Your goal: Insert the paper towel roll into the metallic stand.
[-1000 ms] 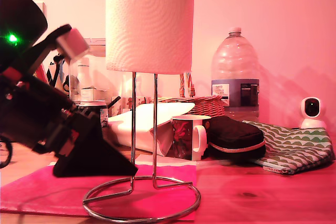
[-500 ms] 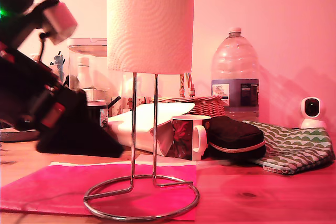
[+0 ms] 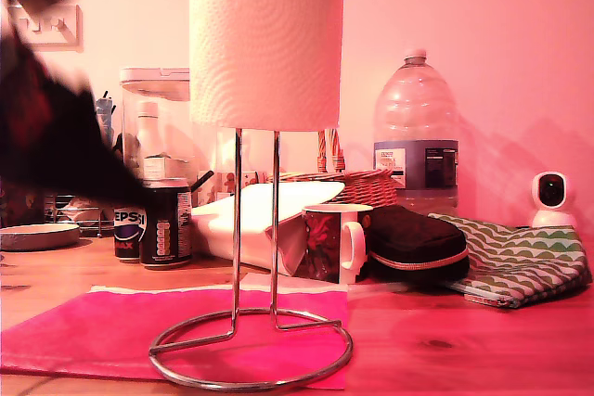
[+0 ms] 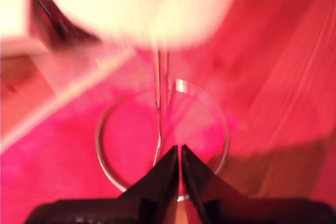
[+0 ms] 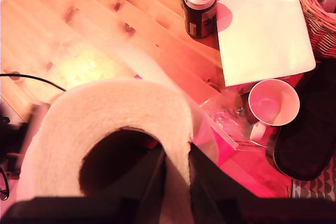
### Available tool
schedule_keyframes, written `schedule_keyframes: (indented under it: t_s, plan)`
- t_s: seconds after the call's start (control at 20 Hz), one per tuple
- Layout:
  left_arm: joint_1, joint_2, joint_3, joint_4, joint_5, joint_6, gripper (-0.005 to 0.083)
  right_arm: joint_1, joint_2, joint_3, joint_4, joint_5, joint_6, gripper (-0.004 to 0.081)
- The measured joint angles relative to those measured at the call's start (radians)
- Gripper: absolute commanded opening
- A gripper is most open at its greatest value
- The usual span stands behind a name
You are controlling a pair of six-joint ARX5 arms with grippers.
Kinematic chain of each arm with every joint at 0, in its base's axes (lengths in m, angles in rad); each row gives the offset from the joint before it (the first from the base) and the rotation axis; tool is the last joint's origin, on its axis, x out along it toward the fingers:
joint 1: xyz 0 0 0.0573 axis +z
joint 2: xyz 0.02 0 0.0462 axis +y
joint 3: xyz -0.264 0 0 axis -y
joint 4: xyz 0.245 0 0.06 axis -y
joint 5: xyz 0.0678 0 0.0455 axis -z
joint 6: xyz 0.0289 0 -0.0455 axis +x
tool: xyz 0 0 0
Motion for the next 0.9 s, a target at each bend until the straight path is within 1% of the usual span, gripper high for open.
schedule_keyframes:
  t_s: [0.15,0.3,0.4,0.55,0.75,0.8,0.85,0.9]
  plan:
    - [0.000,-0.150,0.001,-0.063,-0.002,-0.022,-0.0019,0.000,0.000,0.000,0.000,-0.001,0.000,0.0117]
    - [0.000,-0.250,0.001,-0.115,-0.012,-0.047,-0.0019,0.000,0.000,0.000,0.000,-0.004,0.000,0.0219]
    - [0.000,-0.314,0.001,-0.125,-0.023,-0.055,-0.0019,0.000,0.000,0.000,0.001,-0.024,0.000,0.0220]
    - [0.000,-0.378,0.001,-0.134,-0.045,-0.074,-0.0019,-0.001,0.000,0.000,0.006,-0.045,0.000,0.0248]
    - [0.000,-0.385,0.001,-0.142,-0.050,-0.074,-0.0019,-0.001,0.000,0.000,0.007,-0.048,-0.012,0.0244]
    - [0.000,-0.385,0.001,-0.142,-0.052,-0.074,-0.0019,-0.001,0.000,0.000,0.007,-0.049,-0.016,0.0222]
    - [0.000,-0.385,0.001,-0.142,-0.056,-0.074,-0.0019,-0.001,0.000,0.000,0.007,-0.049,-0.016,0.0148]
    - [0.000,-0.386,0.001,-0.142,-0.061,-0.074,-0.0019,-0.001,0.000,0.000,0.008,-0.049,-0.016,0.0029]
